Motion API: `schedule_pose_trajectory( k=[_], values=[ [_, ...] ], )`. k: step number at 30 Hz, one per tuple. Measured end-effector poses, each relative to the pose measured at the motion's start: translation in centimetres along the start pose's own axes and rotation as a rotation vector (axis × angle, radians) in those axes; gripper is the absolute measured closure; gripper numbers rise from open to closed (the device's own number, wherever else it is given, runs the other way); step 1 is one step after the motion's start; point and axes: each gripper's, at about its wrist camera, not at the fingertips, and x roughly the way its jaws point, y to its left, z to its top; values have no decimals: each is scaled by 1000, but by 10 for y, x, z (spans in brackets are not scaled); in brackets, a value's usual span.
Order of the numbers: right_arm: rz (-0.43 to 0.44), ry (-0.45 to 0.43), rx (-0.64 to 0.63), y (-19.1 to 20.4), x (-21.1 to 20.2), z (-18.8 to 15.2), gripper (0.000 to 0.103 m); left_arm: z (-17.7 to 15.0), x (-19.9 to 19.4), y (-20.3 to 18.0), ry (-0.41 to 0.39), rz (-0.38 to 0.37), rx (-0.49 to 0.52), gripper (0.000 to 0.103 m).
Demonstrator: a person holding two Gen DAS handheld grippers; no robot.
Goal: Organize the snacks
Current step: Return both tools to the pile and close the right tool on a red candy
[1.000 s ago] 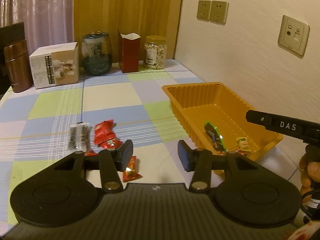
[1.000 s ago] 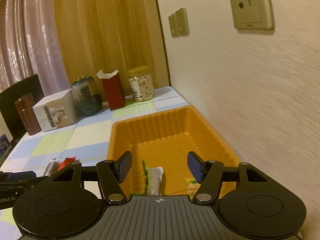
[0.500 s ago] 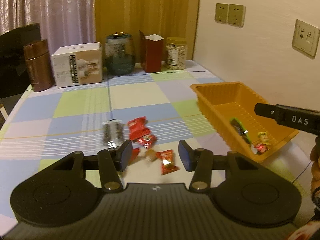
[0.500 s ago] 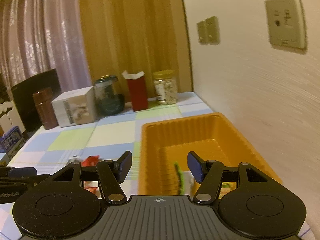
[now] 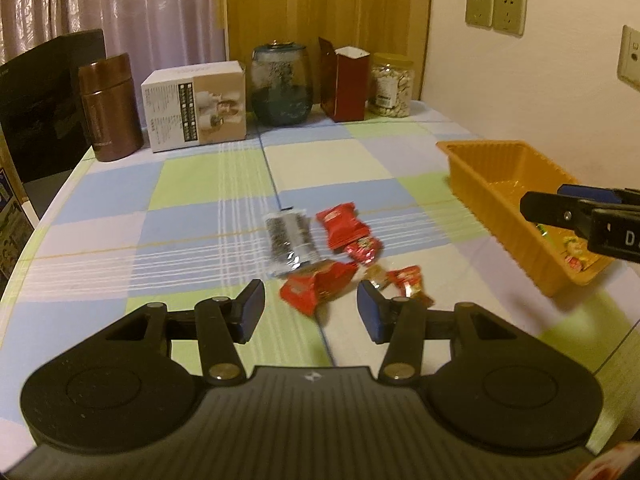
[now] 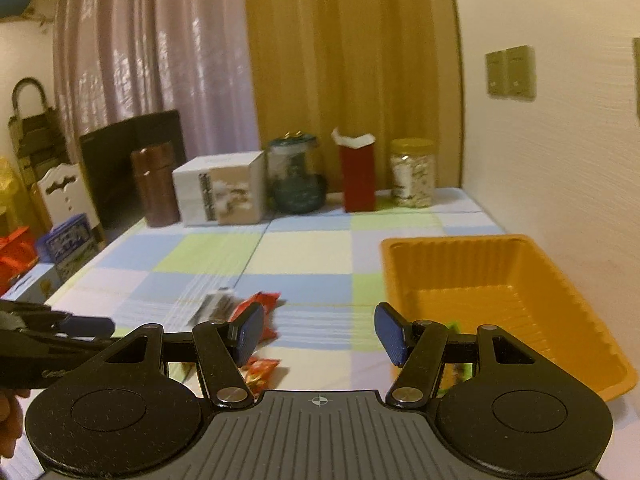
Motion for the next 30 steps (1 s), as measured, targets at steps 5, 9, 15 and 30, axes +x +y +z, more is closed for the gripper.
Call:
schedule_pose_trajectory(
  k=[5,9,15,30],
  values=[
    [29,43,-25,18,16,-10,42,-5,12,10,12,-6,19,56],
    [47,80,-48,32,30,-19,42,-7,24,17,22,-18,26,55],
    [38,140,-14,34,55,-28,42,-7,48,25,33,-67,25,55],
    [60,202,25,32,96,-45,46,-2,97,27,75,-164,34,55]
  ],
)
